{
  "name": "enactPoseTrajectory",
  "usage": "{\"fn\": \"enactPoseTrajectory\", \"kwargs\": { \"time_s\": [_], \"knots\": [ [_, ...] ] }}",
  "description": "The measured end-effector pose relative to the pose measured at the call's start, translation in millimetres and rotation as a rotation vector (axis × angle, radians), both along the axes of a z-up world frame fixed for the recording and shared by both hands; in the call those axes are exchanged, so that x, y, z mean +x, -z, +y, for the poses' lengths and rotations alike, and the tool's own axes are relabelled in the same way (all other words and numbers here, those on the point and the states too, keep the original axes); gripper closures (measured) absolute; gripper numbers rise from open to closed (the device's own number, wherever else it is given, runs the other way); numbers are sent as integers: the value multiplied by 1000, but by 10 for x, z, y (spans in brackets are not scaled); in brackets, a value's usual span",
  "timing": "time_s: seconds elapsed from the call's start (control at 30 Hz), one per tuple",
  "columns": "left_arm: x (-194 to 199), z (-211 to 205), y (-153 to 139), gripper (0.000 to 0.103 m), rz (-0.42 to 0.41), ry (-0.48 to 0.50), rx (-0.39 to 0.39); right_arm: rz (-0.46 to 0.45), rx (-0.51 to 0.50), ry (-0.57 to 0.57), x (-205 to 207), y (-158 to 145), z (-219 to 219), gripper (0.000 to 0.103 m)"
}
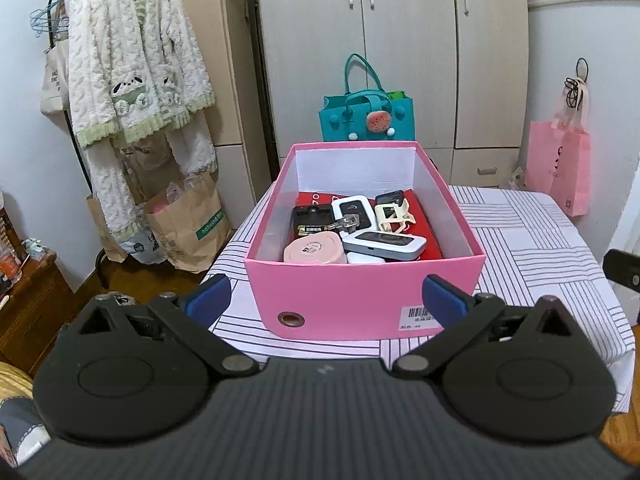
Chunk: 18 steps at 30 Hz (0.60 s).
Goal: Organize rigid objects
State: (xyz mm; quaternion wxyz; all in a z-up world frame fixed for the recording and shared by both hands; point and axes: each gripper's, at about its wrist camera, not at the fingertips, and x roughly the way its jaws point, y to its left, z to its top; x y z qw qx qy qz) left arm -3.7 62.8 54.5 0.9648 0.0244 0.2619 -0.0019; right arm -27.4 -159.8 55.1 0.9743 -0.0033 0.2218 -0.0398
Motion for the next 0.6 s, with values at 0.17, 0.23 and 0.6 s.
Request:
{"fn": "enactPoseTrajectory", "kwargs": {
  "time_s": [0.17,0.23,0.6],
  "knots": [
    [-14,-10,10,0,-1,-16,1,-2,12,2,-11,24,-17,0],
    [-21,-15,7,0,-5,-12,-3,-3,11,1,-12,27,-20,0],
    [-59,-23,-1,0,-32,-19,8,-13,5,-7,-52,30,17,0]
  ]
}}
